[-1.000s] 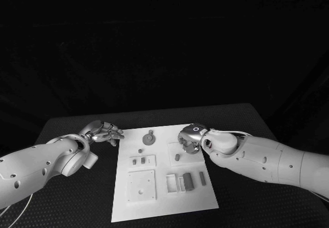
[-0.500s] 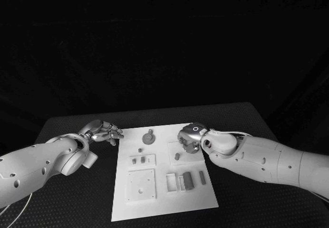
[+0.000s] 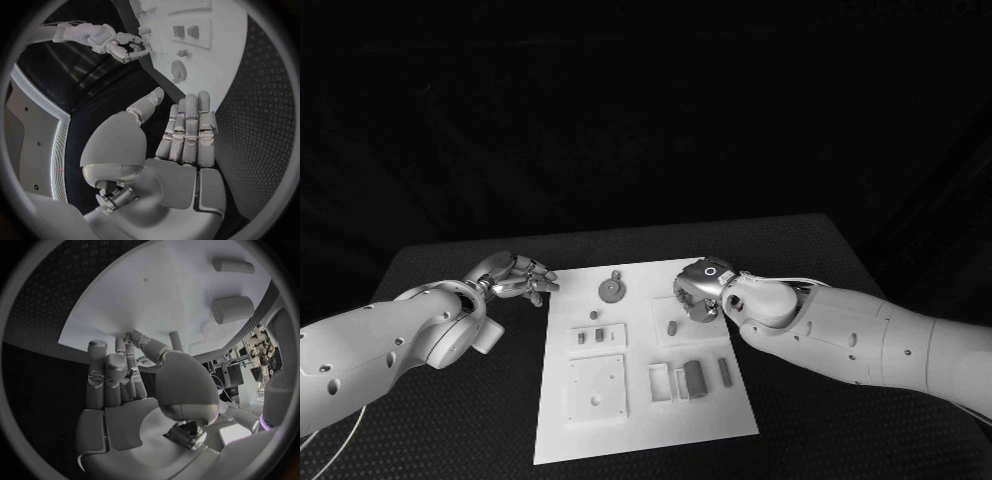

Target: Assemble the parts on the task board

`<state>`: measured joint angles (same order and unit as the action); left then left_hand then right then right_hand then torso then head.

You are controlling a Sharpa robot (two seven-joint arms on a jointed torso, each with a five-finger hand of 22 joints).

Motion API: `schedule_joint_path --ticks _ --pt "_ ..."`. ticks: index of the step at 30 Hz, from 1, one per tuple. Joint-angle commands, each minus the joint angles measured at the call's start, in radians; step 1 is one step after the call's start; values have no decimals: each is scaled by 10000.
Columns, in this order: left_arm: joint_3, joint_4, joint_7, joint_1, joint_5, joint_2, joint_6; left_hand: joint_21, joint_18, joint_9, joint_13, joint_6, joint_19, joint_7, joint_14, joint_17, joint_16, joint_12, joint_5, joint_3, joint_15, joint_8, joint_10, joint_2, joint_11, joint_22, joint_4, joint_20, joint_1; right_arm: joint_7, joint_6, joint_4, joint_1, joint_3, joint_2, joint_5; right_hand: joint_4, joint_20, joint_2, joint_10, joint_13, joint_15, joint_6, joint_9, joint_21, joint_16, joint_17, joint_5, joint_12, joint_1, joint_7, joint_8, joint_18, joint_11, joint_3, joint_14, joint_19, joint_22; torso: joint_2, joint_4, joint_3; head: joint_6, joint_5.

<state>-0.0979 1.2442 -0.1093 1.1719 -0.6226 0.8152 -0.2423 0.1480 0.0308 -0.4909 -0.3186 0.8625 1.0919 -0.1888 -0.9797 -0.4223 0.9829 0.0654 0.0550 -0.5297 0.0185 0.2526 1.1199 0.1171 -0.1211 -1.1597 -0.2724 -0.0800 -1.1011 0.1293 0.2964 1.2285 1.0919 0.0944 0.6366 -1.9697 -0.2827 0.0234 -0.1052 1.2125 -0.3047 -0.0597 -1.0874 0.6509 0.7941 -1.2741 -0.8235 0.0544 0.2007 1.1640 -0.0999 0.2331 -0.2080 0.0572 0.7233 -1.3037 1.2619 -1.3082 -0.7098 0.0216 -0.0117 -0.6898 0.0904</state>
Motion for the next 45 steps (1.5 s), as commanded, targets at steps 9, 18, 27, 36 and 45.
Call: schedule_joint_path --ticks 9,18,27,36,45 --pt "6 18 -14 14 -162 4 116 -54 133 7 -20 -97 97 -4 -38 -16 -37 52 -20 62 -4 22 48 5 -38 14 -5 1 85 254 -586 115 -274 188 120 -201 -35 19 -23 1013 -57 -208 -161 17 55 -60 -4 -9 52 152 34 105 -538 -271 -27 71 96 -172 5 4 4 1 7" --pt "6 1 -10 13 -180 -5 99 -62 134 7 -26 -103 110 -5 -47 -23 -41 52 -20 78 -6 27 44 0 -37 19 -21 -1 74 418 -357 503 -269 117 320 -101 -39 20 -37 1054 -71 -227 -185 17 61 -61 -4 -9 53 177 46 120 -538 -289 -21 71 109 -176 3 2 -4 8 1" --pt "7 -16 -6 13 -185 -13 91 -73 133 7 -31 -108 120 -6 -52 -29 -49 51 -20 93 -6 34 39 -3 -38 24 -33 -1 64 511 -215 614 -218 -125 412 -192 -39 32 -69 1107 -89 -254 -209 18 69 -63 -7 -8 62 231 58 135 -538 -314 1 73 124 -179 1 1 -5 24 6" --pt "7 -58 -5 13 -186 -27 88 -79 132 8 -34 -112 125 -7 -55 -33 -53 50 -19 101 -6 37 36 -7 -38 27 -36 -1 62 512 -131 747 -118 -296 471 -208 -24 34 -89 1132 -99 -265 -221 17 75 -65 -8 -9 57 238 62 142 -538 -324 5 73 135 -181 1 -4 -5 8 15" --pt "7 -77 -1 13 -192 -33 81 -85 132 8 -36 -117 130 -8 -56 -36 -57 49 -20 109 -5 39 32 -6 -40 29 -39 -1 61 524 -119 870 -52 -363 540 -226 -18 36 -107 1146 -106 -270 -229 16 78 -65 -9 -9 53 238 65 147 -538 -330 5 75 139 -182 2 3 -1 15 23"
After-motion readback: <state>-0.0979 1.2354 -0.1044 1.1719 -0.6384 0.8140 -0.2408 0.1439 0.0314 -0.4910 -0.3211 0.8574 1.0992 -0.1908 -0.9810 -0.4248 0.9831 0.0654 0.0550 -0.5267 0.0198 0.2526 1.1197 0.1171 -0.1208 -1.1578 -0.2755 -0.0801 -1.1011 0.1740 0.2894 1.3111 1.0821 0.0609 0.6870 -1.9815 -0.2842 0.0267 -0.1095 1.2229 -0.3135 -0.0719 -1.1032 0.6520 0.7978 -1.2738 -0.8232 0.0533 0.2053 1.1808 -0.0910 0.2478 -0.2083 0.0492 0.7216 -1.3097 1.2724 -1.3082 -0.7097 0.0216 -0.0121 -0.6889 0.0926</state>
